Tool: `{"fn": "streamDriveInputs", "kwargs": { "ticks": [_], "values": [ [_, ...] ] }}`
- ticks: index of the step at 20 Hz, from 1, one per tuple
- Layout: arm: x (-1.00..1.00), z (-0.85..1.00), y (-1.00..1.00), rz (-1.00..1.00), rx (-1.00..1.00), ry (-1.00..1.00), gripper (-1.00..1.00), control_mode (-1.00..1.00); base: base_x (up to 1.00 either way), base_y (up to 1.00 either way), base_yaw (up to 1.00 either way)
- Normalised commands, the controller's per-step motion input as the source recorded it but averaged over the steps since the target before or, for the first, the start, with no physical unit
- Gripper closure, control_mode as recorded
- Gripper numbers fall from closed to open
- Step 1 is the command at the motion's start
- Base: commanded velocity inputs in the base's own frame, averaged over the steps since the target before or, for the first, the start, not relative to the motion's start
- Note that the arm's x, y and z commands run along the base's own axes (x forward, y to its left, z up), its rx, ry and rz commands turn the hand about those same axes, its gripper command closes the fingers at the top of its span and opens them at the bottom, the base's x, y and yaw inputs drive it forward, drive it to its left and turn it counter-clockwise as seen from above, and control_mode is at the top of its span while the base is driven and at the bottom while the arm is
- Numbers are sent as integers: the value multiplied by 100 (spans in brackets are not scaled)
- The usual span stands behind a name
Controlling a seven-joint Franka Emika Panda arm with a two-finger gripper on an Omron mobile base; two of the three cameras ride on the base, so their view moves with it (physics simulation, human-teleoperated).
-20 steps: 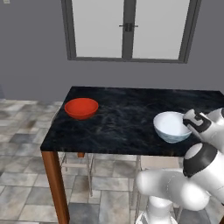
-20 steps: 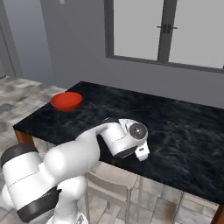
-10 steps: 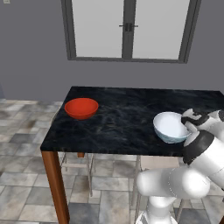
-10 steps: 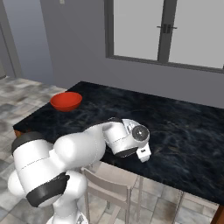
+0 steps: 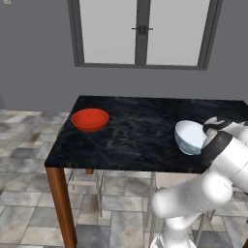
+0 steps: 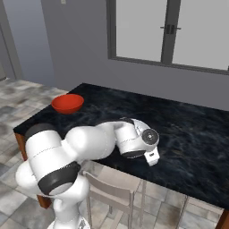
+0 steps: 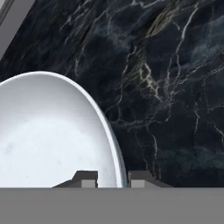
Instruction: Pick up the bowls from the cabinet and place each bowl in front of a stool on the dining counter.
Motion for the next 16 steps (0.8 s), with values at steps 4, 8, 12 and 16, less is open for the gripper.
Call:
{"fn": "streamDriveInputs", "kwargs": {
  "ticks": [4, 8, 12, 16],
  "values": [
    [-1, 16, -1, 0, 0, 0, 100, -100, 0, 0, 0],
    [-8, 64, 0, 0, -1, -2, -100, -100, 0, 0, 0],
    [-5, 76, 0, 0, -6, -5, -100, -100, 0, 0, 0],
    [0, 47, 0, 0, -8, -3, -100, -100, 0, 0, 0]
  ]
}}
